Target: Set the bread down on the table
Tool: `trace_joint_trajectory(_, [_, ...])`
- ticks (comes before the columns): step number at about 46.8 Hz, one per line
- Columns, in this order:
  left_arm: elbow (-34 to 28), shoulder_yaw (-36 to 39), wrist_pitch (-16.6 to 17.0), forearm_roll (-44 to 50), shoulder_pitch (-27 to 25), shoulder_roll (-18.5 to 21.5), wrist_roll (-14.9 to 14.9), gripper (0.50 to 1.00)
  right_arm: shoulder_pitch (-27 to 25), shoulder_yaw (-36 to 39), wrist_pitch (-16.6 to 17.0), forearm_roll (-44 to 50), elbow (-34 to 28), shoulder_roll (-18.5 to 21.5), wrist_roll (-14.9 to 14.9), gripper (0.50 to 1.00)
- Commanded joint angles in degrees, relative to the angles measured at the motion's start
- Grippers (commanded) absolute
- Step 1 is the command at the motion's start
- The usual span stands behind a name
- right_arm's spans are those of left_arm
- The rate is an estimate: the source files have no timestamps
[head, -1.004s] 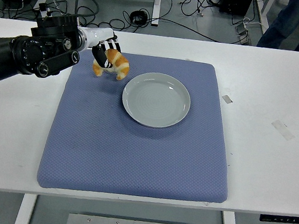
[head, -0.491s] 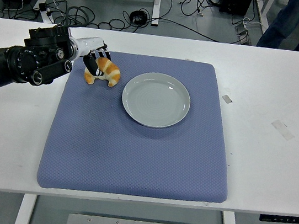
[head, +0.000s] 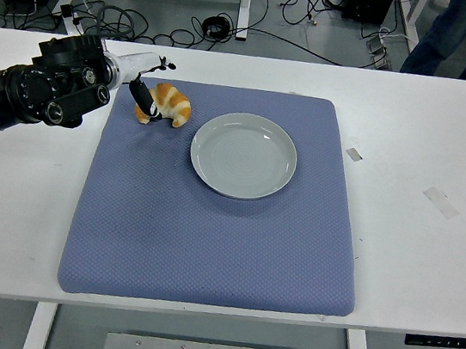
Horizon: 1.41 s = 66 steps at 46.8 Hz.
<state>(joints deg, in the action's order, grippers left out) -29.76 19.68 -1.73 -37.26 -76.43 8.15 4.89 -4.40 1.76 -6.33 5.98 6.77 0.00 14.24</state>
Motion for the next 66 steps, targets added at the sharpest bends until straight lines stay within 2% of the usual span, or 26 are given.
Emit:
trace_joint_trajectory(1, [0.0,-0.1,0.0,0.0,-0.5,0.4,0.0,0.975,0.0,0.0,0.0,0.0,0.0,0.0,0.0,1.000])
trace_joint_trajectory(15, [-0.5,-1.0,-0.6,0.2,-5.0,2.0,0.2,0.975,0.0,0.0,0.0,0.0,0.0,0.0,0.0,1.000])
trace_joint_trajectory(24, [-0.5,-4.9,-0.7,1.0,-5.8,2.6,0.1,0.977,0.0,0.0,0.0,0.0,0.0,0.0,0.0,1.000])
trace_joint_trajectory(31, [0.3,-11.2,-0.2,1.1,-5.6,2.8,0.0,0.977,0.0,0.0,0.0,0.0,0.0,0.0,0.0,1.000])
trace_joint_trajectory(41, [7.2,-20.6,0.5,1.8,-2.6,1.9,0.1,0.977,0.0,0.0,0.0,0.0,0.0,0.0,0.0,1.000])
trace_joint_trajectory(47, [12.5,-27.1,0.5,3.2,-0.4,-0.4,0.1,0.977,0.0,0.0,0.0,0.0,0.0,0.0,0.0,1.000])
trace_joint_trajectory(52, [16.3,-30.8,0.5,5.8,0.9,-1.7,0.0,0.977,0.0,0.0,0.0,0.0,0.0,0.0,0.0,1.000])
trace_joint_trajectory(58, [17.7,-32.0,0.6,11.1,1.8,-2.2,-0.4,0.977,0.0,0.1,0.0,0.0,0.0,0.0,0.0,1.000])
trace_joint_trajectory(66, [18.0,-33.9,0.5,23.7,3.2,-1.7,-1.2,0.977,0.0,0.0,0.0,0.0,0.0,0.0,0.0,1.000])
